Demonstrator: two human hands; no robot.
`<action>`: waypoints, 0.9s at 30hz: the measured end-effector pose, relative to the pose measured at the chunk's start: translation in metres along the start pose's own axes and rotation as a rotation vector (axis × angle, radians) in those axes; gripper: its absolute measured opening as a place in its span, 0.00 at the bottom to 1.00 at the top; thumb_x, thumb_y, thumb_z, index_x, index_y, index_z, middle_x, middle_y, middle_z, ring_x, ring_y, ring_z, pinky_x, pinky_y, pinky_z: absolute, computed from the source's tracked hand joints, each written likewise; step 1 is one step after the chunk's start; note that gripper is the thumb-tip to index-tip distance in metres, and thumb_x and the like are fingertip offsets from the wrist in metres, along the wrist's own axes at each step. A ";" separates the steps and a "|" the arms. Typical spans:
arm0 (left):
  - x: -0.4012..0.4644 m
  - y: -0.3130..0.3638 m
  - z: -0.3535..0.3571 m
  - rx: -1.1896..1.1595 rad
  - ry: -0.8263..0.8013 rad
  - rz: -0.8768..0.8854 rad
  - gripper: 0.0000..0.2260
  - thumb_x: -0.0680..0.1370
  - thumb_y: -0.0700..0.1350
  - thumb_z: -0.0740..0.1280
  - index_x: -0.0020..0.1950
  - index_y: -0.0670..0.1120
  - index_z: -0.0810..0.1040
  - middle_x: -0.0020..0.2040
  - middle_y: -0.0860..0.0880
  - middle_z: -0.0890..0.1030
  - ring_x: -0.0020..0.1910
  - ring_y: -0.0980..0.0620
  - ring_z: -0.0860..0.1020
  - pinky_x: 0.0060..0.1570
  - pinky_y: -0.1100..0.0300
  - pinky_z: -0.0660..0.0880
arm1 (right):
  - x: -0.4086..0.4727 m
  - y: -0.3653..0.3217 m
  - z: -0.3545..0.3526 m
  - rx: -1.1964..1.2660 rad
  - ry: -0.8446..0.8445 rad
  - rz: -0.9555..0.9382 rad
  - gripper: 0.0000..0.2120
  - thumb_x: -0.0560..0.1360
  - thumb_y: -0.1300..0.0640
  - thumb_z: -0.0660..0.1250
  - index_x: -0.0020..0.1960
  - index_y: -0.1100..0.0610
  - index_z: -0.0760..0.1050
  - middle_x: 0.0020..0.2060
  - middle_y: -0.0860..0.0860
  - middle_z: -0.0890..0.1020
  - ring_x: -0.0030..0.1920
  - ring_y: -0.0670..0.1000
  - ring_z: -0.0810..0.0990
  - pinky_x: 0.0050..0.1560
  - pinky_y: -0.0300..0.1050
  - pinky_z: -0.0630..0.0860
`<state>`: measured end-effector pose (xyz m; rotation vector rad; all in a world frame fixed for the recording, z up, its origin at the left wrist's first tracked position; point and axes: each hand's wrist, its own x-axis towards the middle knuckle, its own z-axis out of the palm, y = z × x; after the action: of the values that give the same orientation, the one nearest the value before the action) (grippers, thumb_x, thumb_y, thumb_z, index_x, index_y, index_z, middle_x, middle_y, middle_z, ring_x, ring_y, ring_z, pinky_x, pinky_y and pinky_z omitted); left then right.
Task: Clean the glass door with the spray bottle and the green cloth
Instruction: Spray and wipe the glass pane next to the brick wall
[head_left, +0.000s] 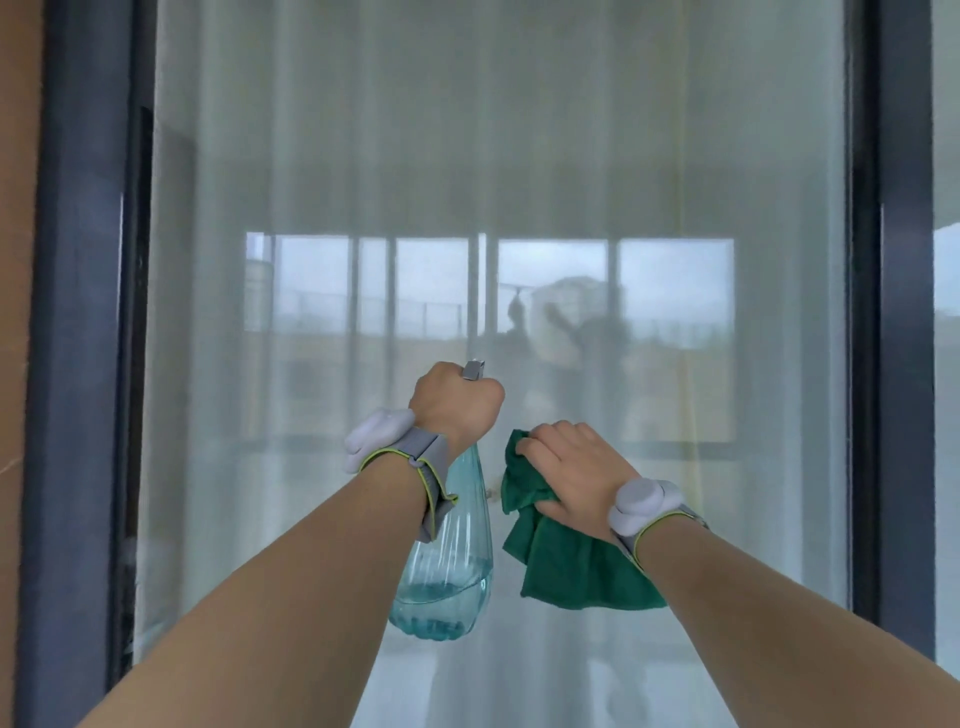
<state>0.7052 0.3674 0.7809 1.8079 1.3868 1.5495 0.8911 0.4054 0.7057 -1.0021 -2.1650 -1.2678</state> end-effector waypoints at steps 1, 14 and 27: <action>-0.005 0.006 0.010 0.009 0.004 -0.005 0.13 0.74 0.37 0.61 0.33 0.46 0.60 0.34 0.48 0.65 0.32 0.46 0.61 0.33 0.59 0.57 | -0.008 0.005 0.000 0.011 0.009 0.002 0.24 0.64 0.49 0.66 0.58 0.55 0.70 0.49 0.50 0.75 0.45 0.53 0.72 0.45 0.45 0.66; -0.034 0.041 0.078 0.107 -0.018 -0.051 0.10 0.73 0.38 0.61 0.34 0.44 0.64 0.34 0.47 0.69 0.32 0.47 0.63 0.33 0.58 0.60 | -0.055 0.028 0.001 0.144 0.052 -0.050 0.29 0.61 0.49 0.72 0.60 0.55 0.70 0.50 0.50 0.75 0.46 0.52 0.72 0.47 0.43 0.63; -0.017 0.006 0.036 0.076 0.125 -0.064 0.12 0.73 0.37 0.61 0.35 0.46 0.59 0.33 0.49 0.64 0.33 0.47 0.59 0.32 0.58 0.57 | -0.013 0.023 0.032 -0.004 0.110 -0.164 0.32 0.60 0.51 0.76 0.61 0.56 0.69 0.52 0.52 0.77 0.47 0.55 0.76 0.48 0.47 0.72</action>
<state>0.7419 0.3615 0.7654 1.7168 1.5654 1.6208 0.9167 0.4361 0.6949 -0.7509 -2.1962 -1.3680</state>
